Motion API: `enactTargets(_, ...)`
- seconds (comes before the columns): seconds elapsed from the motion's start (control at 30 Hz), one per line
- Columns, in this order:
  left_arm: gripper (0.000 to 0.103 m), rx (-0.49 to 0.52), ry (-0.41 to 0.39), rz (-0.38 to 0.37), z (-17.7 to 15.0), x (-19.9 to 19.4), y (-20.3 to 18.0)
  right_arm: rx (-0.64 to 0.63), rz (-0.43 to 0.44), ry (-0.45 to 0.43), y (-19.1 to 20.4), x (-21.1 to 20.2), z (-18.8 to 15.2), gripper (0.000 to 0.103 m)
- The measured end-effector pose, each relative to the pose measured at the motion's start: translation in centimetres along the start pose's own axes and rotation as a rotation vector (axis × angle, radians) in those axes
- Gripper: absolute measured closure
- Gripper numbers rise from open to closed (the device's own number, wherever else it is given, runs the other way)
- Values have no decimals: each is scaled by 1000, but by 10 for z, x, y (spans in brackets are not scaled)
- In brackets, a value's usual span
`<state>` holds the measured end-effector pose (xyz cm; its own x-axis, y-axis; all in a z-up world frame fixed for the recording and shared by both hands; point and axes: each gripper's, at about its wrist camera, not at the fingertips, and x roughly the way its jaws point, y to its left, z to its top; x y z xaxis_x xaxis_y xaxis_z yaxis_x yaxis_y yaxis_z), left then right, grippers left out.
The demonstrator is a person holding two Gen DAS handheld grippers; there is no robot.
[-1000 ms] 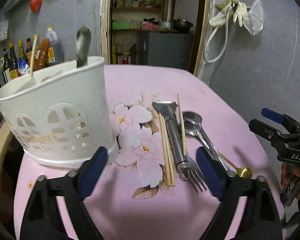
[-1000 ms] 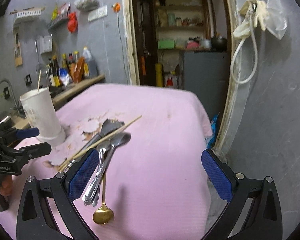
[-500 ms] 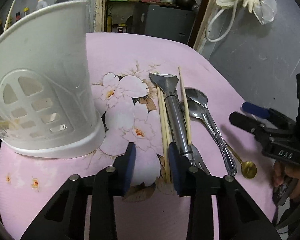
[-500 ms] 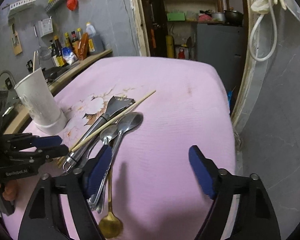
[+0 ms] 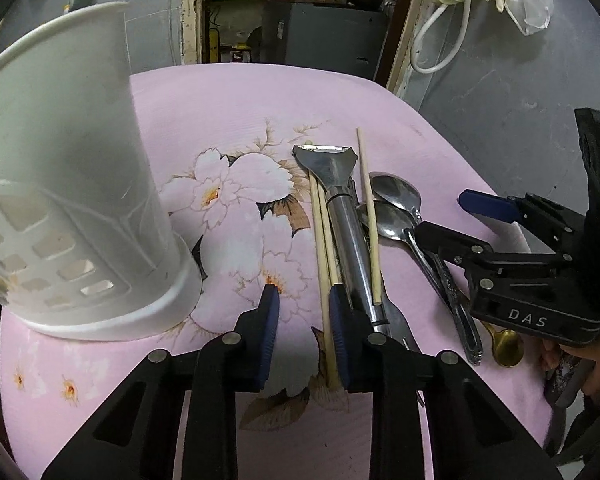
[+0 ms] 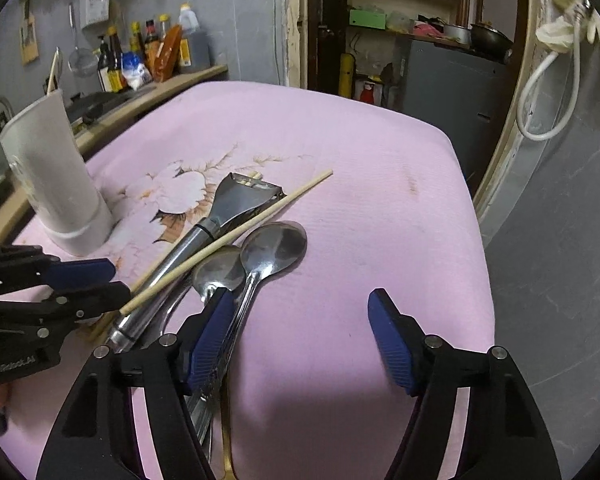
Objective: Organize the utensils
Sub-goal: 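Grip another wooden chopstick with the left tool while the right tool grips a round steel spoon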
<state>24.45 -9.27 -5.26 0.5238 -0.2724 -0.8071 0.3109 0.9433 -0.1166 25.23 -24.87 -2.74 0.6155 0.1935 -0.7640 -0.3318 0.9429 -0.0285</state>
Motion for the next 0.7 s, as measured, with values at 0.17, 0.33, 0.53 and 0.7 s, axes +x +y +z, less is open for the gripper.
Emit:
enactTargets(0.17,81,28,9,17,3,5,-6,-2,-14,16,-4,4,2,39)
enactTargets(0.33,81,50,19,21,10,14,-10,-18,-32,18,-6,2,1,46)
enactTargets(0.53,85,67,33,17,15,22,-14,-38,-21,18,-1,3,0,50)
enactTargets(0.7,99,79,27,2,10,20,-20,-56,10,21,4,2,-2,74)
